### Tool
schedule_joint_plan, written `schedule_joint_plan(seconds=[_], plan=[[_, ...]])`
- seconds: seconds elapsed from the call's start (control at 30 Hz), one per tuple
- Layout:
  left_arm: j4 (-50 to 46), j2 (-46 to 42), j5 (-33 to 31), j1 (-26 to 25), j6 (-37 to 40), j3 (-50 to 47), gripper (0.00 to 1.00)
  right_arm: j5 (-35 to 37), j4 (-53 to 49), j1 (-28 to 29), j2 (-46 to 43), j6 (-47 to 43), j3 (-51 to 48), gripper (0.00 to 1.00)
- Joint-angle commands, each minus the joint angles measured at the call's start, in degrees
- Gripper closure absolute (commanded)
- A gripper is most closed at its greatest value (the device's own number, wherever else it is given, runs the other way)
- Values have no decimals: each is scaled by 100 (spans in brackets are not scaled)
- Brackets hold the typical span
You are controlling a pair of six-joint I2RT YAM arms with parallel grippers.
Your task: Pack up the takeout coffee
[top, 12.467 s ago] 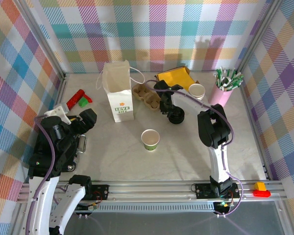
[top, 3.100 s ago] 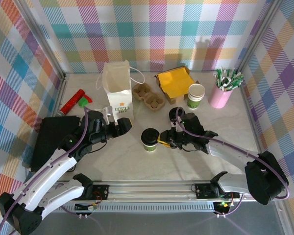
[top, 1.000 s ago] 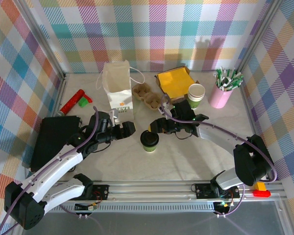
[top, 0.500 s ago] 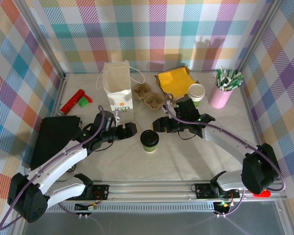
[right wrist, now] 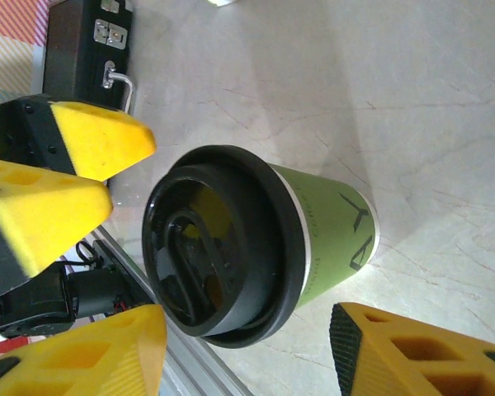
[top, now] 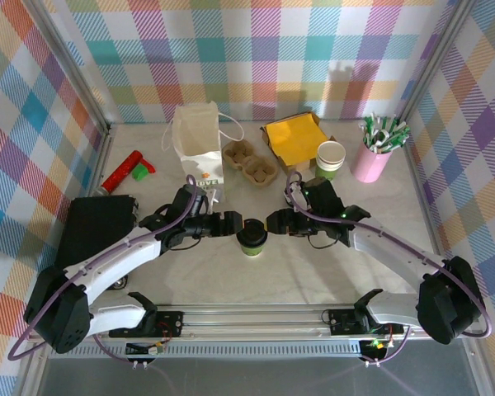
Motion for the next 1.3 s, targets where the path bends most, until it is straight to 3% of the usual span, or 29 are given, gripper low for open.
schedule_joint_plan(seconds=[0.0,1.27], plan=[[251,43,153,-57,205,140,20,-41,295,47,83,185,-93,44],[-152,626,-354,-121,291,-174,31,337,319,206,792,158,-163,45]])
